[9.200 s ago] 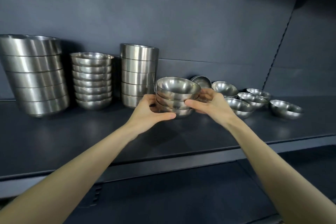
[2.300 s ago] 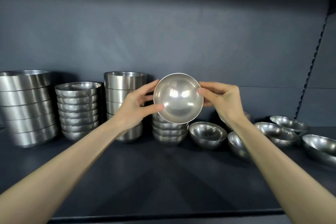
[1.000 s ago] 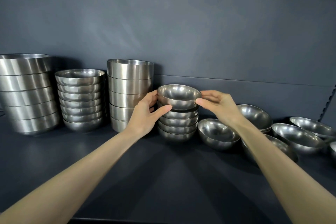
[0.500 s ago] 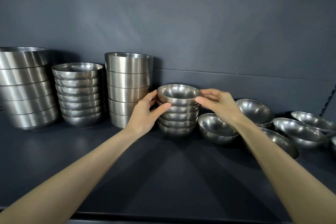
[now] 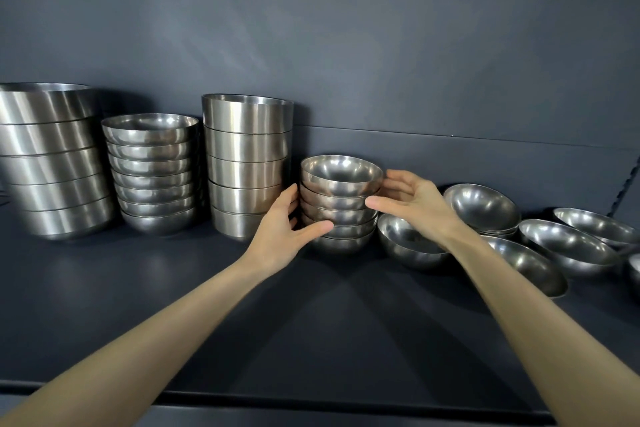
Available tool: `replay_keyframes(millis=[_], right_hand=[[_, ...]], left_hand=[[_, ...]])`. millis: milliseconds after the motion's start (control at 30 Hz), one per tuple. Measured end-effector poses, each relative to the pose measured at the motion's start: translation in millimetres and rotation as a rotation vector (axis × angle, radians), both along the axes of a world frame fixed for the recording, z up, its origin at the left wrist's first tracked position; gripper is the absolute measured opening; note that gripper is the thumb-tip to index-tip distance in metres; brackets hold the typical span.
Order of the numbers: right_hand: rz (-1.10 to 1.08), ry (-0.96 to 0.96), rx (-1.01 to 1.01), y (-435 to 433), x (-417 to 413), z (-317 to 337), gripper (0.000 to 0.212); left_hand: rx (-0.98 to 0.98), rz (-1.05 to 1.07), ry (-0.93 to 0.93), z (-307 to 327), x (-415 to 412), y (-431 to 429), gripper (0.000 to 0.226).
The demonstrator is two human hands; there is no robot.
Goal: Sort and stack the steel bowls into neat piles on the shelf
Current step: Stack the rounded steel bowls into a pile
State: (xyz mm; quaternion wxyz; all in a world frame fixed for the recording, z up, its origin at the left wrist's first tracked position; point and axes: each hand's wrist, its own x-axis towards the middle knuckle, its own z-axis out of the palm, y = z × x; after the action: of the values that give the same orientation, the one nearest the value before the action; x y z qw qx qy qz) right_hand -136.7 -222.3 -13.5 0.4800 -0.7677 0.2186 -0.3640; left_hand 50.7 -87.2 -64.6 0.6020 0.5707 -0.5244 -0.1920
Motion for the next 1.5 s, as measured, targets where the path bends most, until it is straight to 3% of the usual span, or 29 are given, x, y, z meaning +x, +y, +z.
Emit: replay_keyframes(millis=[233, 400, 833, 1033, 1133, 1300, 1500], right_hand=[[0.024, 0.030, -0.010, 4.5, 4.6, -2.7, 0.042], [0.014, 0.043, -0.012, 8.2, 5.0, -3.4, 0.030], [-0.016, 0.044, -0.009, 8.9, 3.9, -1.8, 0.031], [-0.028, 0.054, -0.029, 8.3, 3.4, -1.9, 0.042], [-0.030, 0.052, -0.019, 8.9, 3.4, -2.5, 0.045], [0.007, 0.098, 0.007, 10.3, 4.5, -0.7, 0.046], [0.025, 0.135, 0.042, 11.9, 4.8, 1.9, 0.054]], left_hand=[[0.037, -0.002, 0.029, -9.8, -0.1, -5.4, 0.084], [0.041, 0.040, 0.015, -8.7, 0.4, -7.5, 0.069], [0.011, 0.047, 0.016, -9.1, 0.6, -9.7, 0.066], [0.012, 0.044, 0.026, -9.0, 1.4, -9.4, 0.069], [0.029, 0.031, 0.035, -10.7, 2.4, -8.6, 0.076], [0.135, 0.014, -0.003, -17.5, 3.9, -7.1, 0.111], [0.215, 0.002, -0.008, -15.7, 2.6, -12.3, 0.120]])
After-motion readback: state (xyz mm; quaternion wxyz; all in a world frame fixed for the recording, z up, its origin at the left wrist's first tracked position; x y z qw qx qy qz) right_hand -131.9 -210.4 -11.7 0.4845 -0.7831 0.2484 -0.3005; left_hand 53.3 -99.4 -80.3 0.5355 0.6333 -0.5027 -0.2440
